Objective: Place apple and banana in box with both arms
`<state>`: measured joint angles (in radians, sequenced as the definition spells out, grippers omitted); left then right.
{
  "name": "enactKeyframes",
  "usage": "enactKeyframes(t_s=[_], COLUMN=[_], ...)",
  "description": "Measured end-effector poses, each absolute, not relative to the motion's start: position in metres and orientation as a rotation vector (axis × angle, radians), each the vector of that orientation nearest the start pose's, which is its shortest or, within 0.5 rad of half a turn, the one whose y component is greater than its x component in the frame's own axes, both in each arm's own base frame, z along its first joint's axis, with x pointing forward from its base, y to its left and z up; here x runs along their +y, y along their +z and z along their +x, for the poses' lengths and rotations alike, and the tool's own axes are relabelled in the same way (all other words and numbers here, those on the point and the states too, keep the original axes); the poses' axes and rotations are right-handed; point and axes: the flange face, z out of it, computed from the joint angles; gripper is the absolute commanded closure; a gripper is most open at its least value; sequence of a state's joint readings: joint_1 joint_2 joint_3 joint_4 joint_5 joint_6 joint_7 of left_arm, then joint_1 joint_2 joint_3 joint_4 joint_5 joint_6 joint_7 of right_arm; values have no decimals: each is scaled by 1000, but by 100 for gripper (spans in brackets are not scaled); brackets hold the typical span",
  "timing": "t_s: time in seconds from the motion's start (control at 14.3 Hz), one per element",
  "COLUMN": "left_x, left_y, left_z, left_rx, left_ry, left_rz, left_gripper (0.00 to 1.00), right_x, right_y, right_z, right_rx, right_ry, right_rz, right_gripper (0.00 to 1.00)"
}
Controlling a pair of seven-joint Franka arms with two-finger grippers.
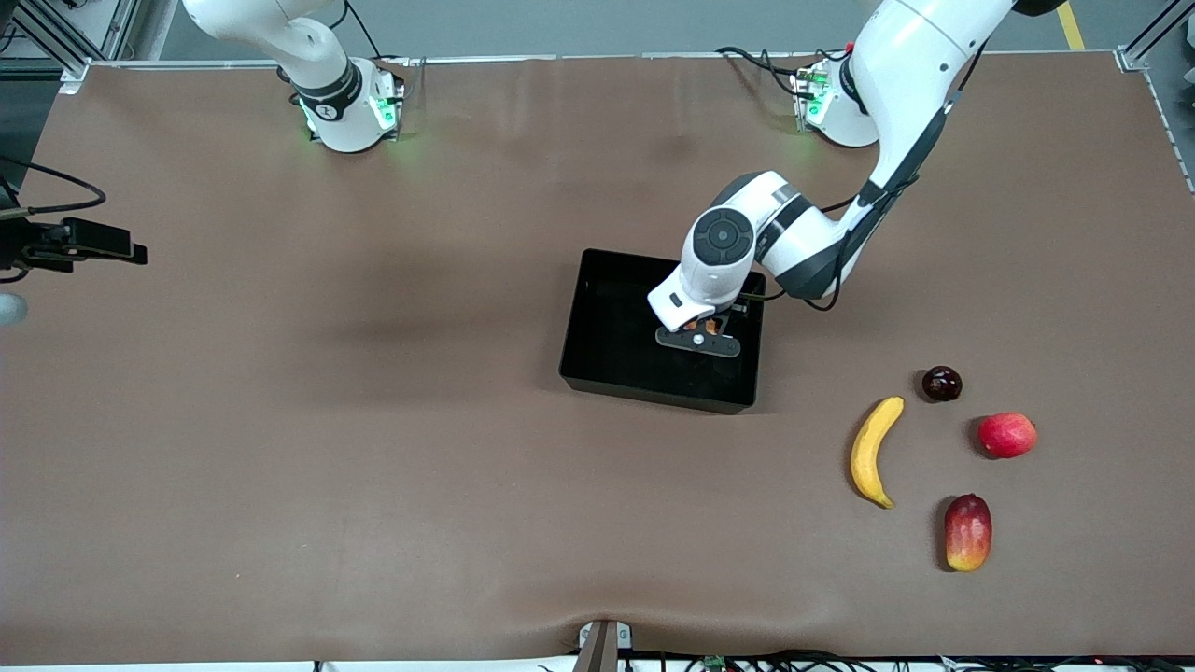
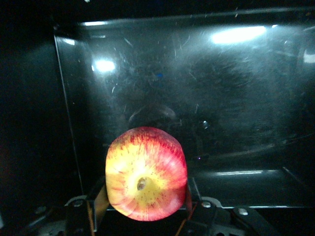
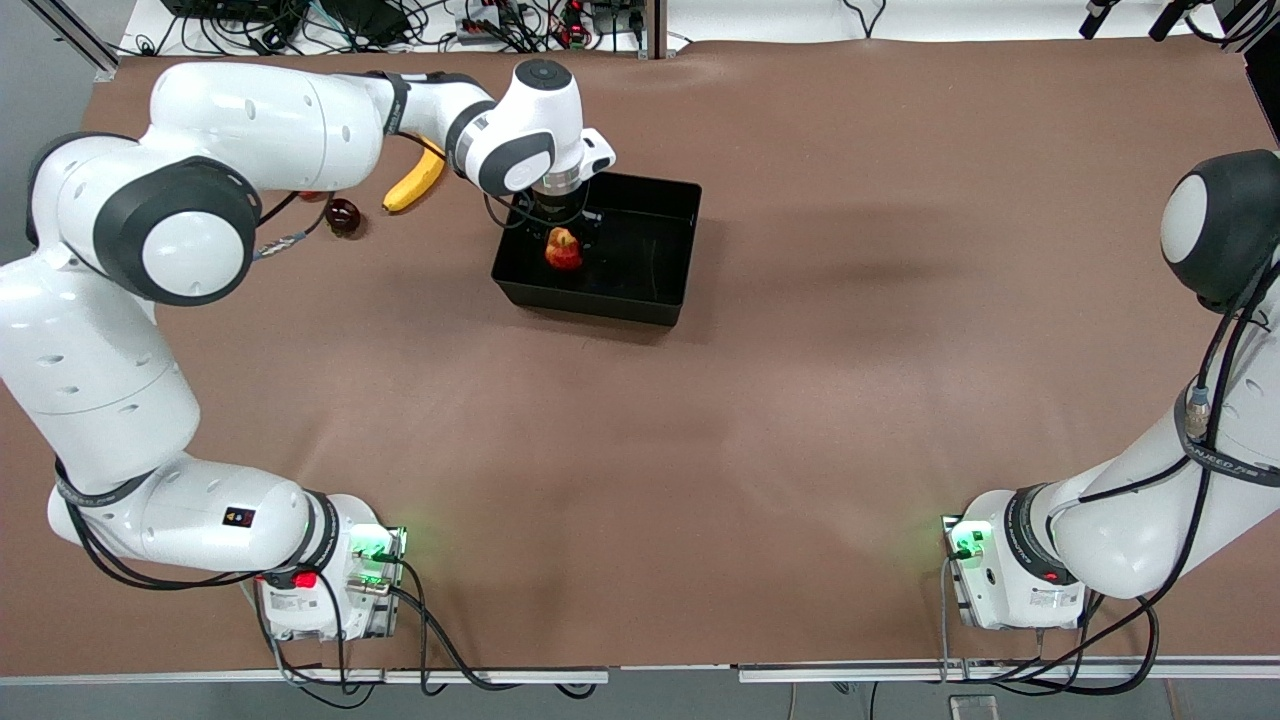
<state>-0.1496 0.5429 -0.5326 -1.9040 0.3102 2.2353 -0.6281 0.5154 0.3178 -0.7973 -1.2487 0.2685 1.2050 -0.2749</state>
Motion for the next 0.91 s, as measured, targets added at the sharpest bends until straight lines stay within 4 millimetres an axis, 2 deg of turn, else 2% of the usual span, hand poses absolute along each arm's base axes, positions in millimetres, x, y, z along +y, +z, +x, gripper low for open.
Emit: enactKeyframes(t_s=[0.14, 0.21, 0.28, 0.42, 0.49, 0.63, 0.77, 0.91], left_x=[-368, -368, -368, -368, -368, -370, -370, -367], left_y=[227, 224, 223, 223, 224, 234, 264, 318], left_z=[491, 491, 491, 491, 492, 499, 514, 537], left_rx=[329, 329, 326, 311, 300, 289, 268, 221], left_ry=[205, 214, 215, 213, 210, 180, 139, 100], left_rz=[-3075, -3074, -3076, -3077, -3079, -3090, -3083, -3058], left_gripper=[100, 68, 3, 0, 0, 0, 0, 0], right_x=[-73, -84, -97, -119, -121, -106, -84, -79], right_y=[610, 613, 617, 626, 630, 640, 646, 642], right_z=[585, 583, 579, 570, 567, 563, 558, 539], right_rx=[-40, -18, 2, 8, -7, -92, -184, -208], right_ry=[344, 319, 299, 266, 259, 249, 199, 157], right_rz=[-2989, -2965, -2944, -2908, -2909, -2968, -3043, -3061], right_gripper=[0, 0, 0, 0, 0, 0, 0, 0])
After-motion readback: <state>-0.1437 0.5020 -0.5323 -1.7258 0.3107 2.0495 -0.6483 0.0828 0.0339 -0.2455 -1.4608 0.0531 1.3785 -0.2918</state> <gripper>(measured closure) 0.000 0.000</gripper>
